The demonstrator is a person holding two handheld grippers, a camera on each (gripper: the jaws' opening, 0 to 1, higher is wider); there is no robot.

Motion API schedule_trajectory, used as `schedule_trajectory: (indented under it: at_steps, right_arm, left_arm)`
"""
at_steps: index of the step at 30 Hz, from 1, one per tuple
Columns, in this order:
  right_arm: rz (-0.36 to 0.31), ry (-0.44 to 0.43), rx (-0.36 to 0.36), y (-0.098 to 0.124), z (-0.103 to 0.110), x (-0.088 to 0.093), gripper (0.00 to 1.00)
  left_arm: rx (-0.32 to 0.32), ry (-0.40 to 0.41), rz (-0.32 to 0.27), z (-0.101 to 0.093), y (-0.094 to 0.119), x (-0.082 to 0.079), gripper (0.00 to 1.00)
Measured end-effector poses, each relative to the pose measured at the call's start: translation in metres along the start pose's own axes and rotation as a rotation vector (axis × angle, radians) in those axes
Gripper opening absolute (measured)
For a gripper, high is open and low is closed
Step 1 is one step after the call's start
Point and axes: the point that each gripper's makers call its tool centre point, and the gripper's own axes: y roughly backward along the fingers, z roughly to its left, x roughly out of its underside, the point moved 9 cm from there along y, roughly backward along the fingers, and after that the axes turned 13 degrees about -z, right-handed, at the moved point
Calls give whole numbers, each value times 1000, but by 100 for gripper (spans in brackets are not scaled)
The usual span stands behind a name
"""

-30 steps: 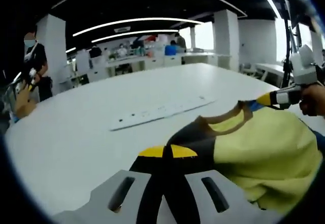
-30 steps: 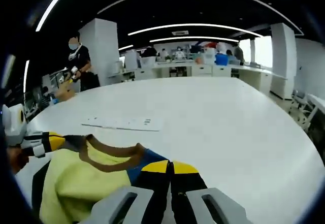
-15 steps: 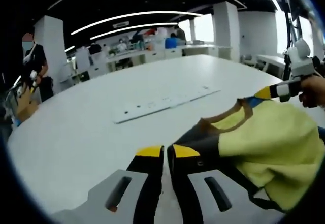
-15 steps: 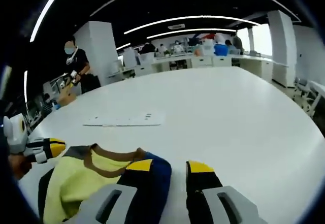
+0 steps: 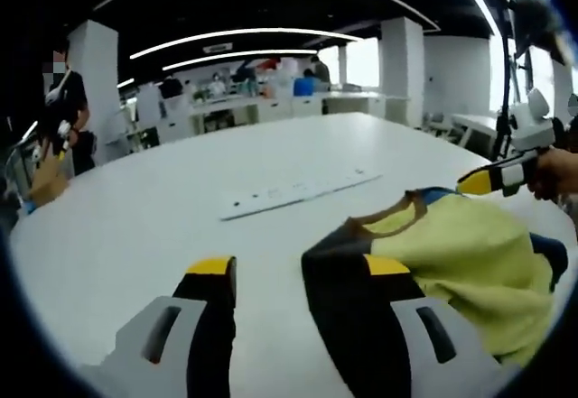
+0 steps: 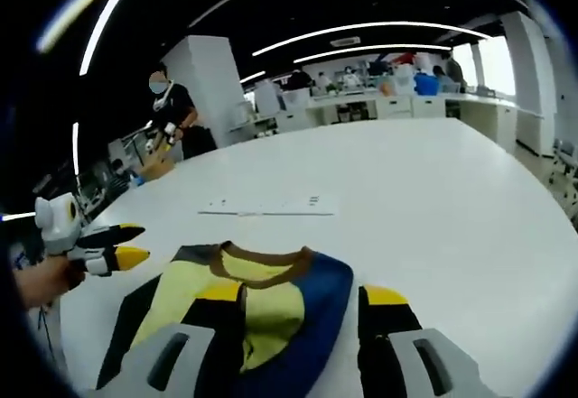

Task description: Fold the garment on the visible template until the final outline fits inside the template.

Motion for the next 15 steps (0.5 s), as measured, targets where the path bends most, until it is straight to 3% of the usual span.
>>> schedule_trajectory:
  at_steps: [8, 15]
  right_arm:
    - [10, 9, -122, 36, 11, -4, 68]
    - [38, 54, -194, 71, 23, 1, 79]
  left_arm:
    - [42, -7, -15, -3, 32, 1, 72]
    - [111, -15, -2, -17, 72, 6, 80]
